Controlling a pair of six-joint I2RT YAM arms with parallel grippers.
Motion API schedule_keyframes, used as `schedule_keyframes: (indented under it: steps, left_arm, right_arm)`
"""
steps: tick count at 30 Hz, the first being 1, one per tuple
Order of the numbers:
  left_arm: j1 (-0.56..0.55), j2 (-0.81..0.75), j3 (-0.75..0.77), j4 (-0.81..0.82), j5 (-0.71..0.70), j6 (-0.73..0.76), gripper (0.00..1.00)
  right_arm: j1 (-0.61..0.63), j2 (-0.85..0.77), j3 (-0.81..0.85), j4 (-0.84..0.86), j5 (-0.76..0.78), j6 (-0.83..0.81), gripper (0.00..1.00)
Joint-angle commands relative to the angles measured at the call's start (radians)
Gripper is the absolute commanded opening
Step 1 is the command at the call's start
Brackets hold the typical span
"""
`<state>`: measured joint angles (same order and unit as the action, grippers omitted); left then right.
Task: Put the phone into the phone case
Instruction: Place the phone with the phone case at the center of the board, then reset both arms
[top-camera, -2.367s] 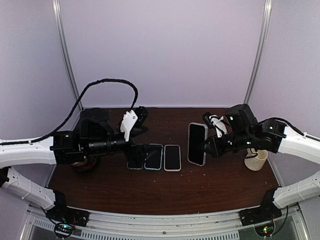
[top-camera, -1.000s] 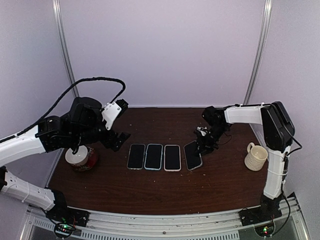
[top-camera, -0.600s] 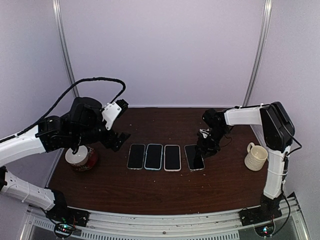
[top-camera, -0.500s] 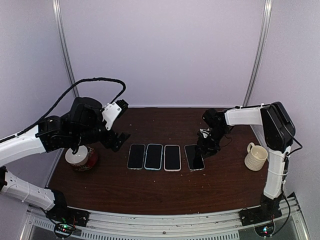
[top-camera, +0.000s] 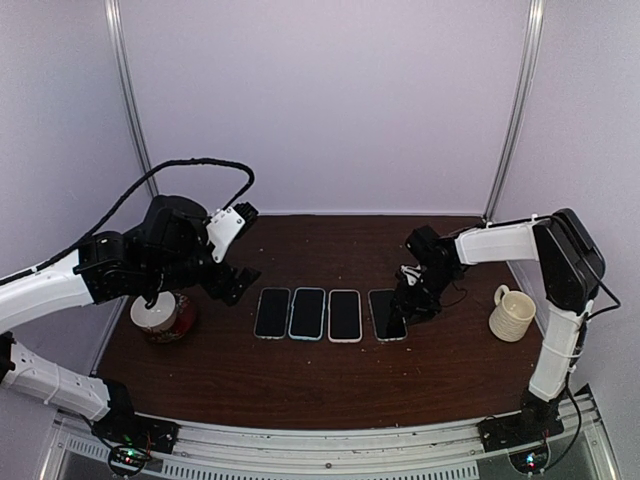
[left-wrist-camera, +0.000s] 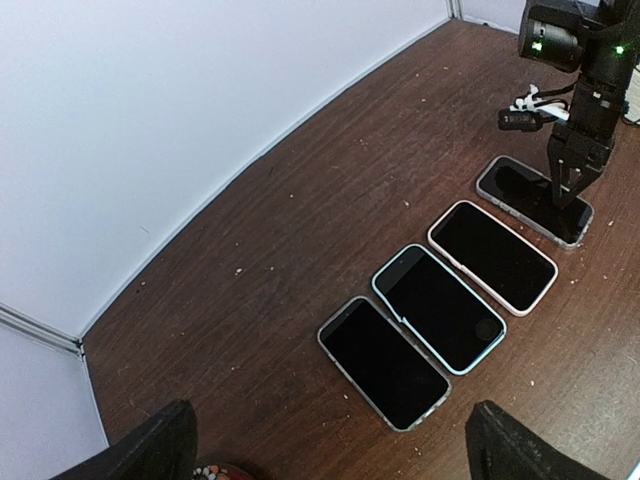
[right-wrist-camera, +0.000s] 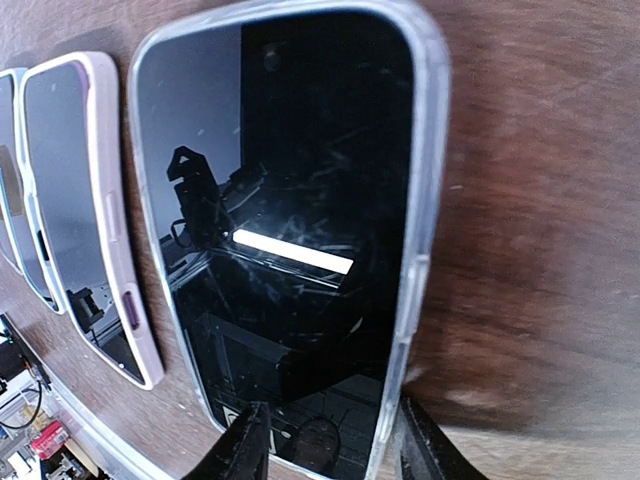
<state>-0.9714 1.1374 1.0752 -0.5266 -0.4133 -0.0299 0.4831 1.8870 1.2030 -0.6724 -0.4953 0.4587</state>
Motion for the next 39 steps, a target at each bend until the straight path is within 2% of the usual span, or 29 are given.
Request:
schedule_keyframes:
  steps: [1,6,10,12,13,15,16,22,24,26,30,39]
  left_arm:
    - [0.008,0.000,0.018,0.009,0.018,0.005,0.98]
    - [0.009,0.005,0.020,0.008,0.028,0.005,0.98]
    - [0.026,0.033,0.046,-0.023,0.031,-0.003,0.97]
    - [0.061,0.045,0.076,-0.063,0.042,-0.026,0.97]
    - [0.087,0.046,0.087,-0.080,0.049,-0.038,0.98]
    - [0.155,0.033,0.098,-0.101,0.078,-0.065,0.97]
    - [0.196,0.022,0.093,-0.102,0.100,-0.080,0.98]
    - [0.484,-0.024,-0.011,-0.077,0.201,-0.130,0.98]
    - [0.617,-0.040,-0.046,-0.080,0.296,-0.179,0.97]
    - [0.716,-0.078,-0.094,-0.071,0.302,-0.218,0.97]
    - [0.741,-0.166,-0.188,-0.051,0.218,-0.188,0.98]
    - [0.741,-0.245,-0.313,0.046,0.223,-0.135,0.98]
  right_arm:
    - [0.023,-0.032,-0.036,0.046,0.007,0.050,0.45]
    - [0.027,-0.061,-0.051,0.038,0.035,0.055,0.45]
    - [0.020,-0.107,-0.018,-0.026,0.130,0.011,0.51]
    - [0.020,-0.165,0.005,-0.047,0.177,-0.029,0.63]
    - [0.020,-0.204,0.010,-0.048,0.208,-0.051,0.76]
    - [0.011,-0.298,0.008,-0.048,0.325,-0.067,0.95]
    - [-0.002,-0.350,0.000,-0.042,0.376,-0.075,0.98]
    - [-0.089,-0.629,-0.146,0.078,0.610,-0.148,0.99]
    - [-0.098,-0.715,-0.221,0.125,0.637,-0.170,0.99]
    - [-0.099,-0.793,-0.301,0.190,0.673,-0.167,0.99]
    - [-0.100,-0.896,-0.466,0.327,0.688,-0.152,1.00]
    - [-0.100,-0.961,-0.561,0.346,0.724,-0.121,1.00]
